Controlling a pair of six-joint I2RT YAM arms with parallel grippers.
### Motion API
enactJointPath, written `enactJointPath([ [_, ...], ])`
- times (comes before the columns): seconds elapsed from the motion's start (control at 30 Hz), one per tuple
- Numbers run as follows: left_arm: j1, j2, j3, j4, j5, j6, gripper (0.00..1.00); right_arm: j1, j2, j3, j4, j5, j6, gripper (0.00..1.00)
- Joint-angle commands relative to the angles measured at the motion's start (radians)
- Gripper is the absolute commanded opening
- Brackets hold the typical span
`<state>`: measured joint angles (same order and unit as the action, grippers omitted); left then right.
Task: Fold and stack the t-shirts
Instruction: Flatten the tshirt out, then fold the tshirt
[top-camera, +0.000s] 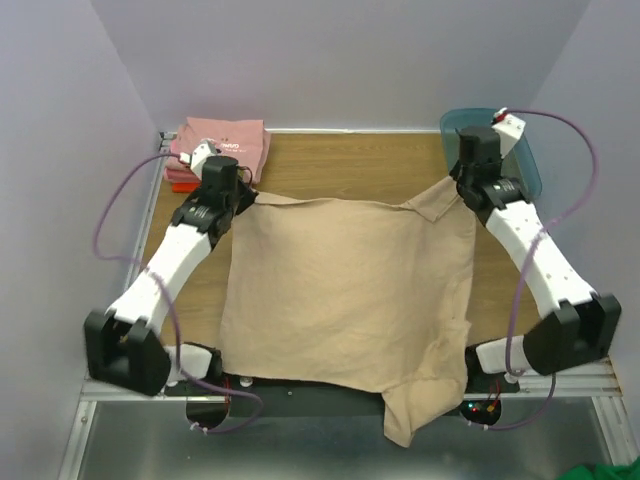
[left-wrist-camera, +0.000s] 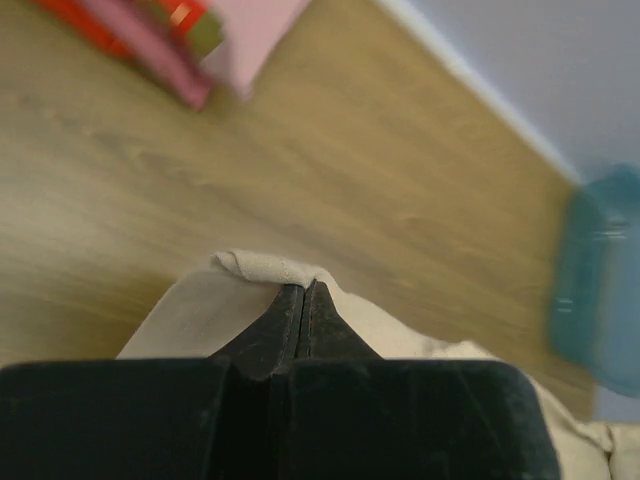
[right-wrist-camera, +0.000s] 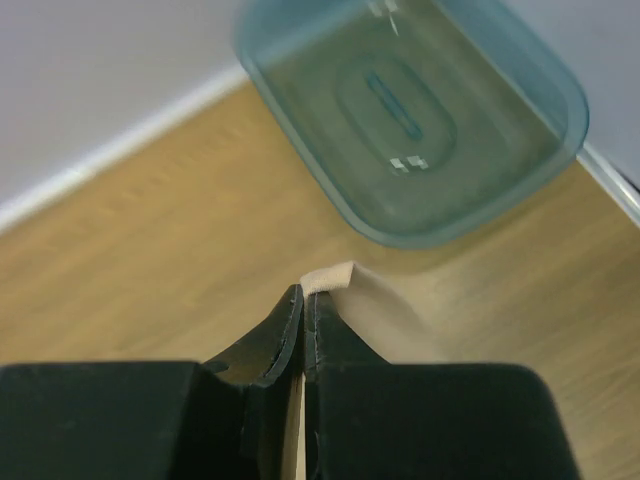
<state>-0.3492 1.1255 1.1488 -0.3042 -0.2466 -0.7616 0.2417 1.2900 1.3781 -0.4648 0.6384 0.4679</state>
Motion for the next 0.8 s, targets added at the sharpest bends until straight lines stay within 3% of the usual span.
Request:
enactJointPath([
  [0.0,0.117,0.234,-0.077,0.224,0.108,0.022,0.00,-0.060,0.084,-0.048,0.236,0.005,0.024,0.00],
  [0.2,0.142,0.607,0.078,0.257,0.164,0.077,0.00,-0.111,0.403,0.033,0.272,-0.120,0.015,0.00],
  [0.33,0.142,0.697,0.152,0.272,0.179,0.088,0.00,-0.111,0.486,0.082,0.273,-0.152,0.012,0.00],
  [0.6,0.147,0.686,0.144,0.272,0.165,0.107,0.00,-0.111,0.382,-0.035,0.275,-0.203,0.026,0.00],
  [0.77,0.171,0.657,0.127,0.249,0.179,0.126,0.00,-0.111,0.211,-0.178,0.259,-0.244,0.066,0.00],
])
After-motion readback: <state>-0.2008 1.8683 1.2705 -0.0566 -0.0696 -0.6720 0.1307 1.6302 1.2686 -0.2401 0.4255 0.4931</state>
